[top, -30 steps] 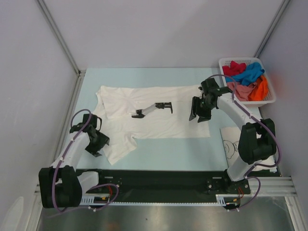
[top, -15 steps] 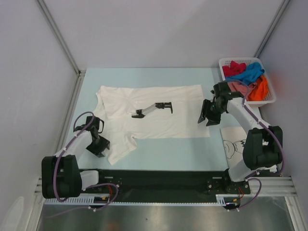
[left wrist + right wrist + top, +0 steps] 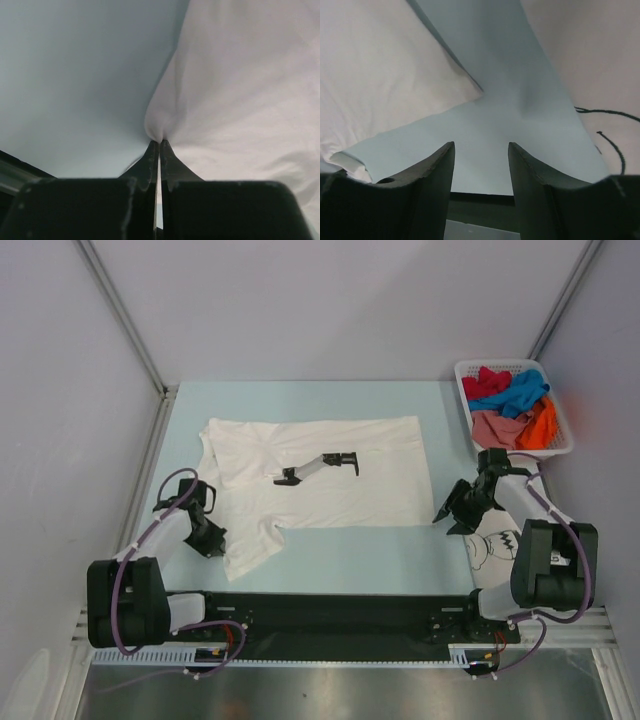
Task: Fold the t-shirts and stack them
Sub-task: Fold the tshirt
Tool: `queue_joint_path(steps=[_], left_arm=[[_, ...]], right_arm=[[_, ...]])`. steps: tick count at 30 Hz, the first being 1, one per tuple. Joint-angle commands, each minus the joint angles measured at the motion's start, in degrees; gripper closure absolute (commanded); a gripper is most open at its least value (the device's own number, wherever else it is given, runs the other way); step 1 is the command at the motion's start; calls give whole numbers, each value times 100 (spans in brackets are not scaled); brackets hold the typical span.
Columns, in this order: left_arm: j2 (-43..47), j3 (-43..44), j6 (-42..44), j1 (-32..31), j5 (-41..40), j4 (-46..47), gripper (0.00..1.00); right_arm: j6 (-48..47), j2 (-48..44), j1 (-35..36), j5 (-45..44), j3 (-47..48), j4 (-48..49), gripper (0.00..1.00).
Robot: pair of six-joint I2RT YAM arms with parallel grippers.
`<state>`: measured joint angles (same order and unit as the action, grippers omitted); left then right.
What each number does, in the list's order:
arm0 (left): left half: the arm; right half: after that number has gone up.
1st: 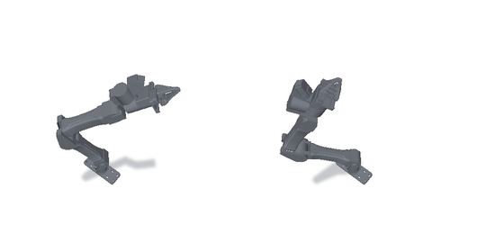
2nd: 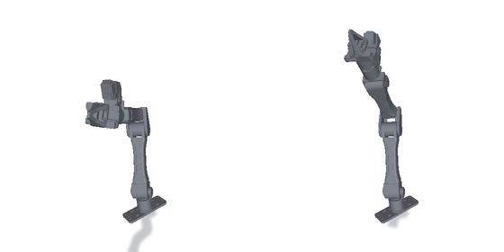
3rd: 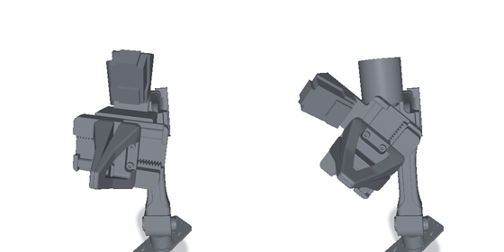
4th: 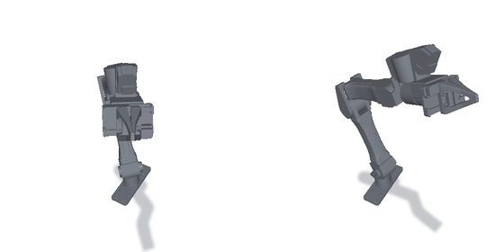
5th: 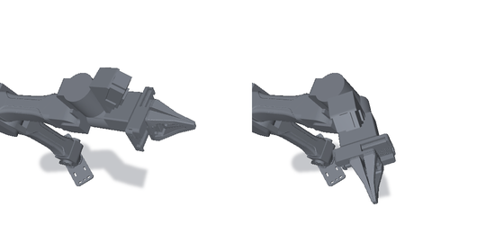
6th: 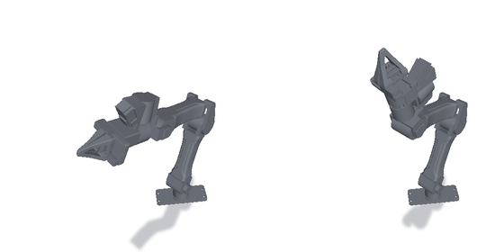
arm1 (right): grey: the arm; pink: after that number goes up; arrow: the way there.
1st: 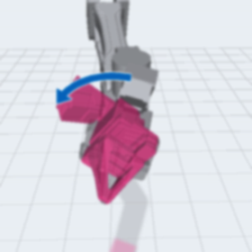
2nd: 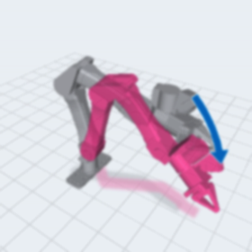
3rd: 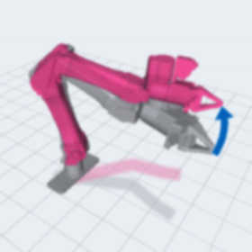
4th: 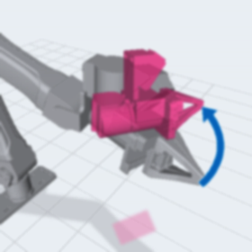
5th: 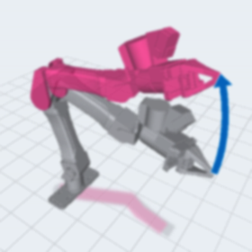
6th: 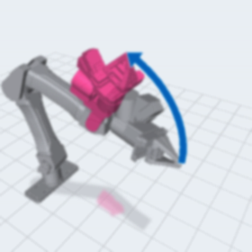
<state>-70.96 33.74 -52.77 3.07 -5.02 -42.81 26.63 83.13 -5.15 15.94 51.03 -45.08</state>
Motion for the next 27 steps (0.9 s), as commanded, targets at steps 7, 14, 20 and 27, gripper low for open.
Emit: queue_joint_path(steps=[7, 14, 20, 27], left_arm=[[372, 63, 944, -114, 334, 536, 100], [618, 247, 1164, -254, 423, 589, 100], [706, 353, 1234, -413, 300, 563, 100], [785, 370, 1234, -413, 317, 519, 100]], right_arm=[[1327, -166, -13, -83, -663, 1395, 61], [1511, 290, 31, -346, -796, 1678, 59], [1661, 467, 198, -575, -726, 1651, 60], [1740, 748, 295, -812, -717, 1616, 76]])
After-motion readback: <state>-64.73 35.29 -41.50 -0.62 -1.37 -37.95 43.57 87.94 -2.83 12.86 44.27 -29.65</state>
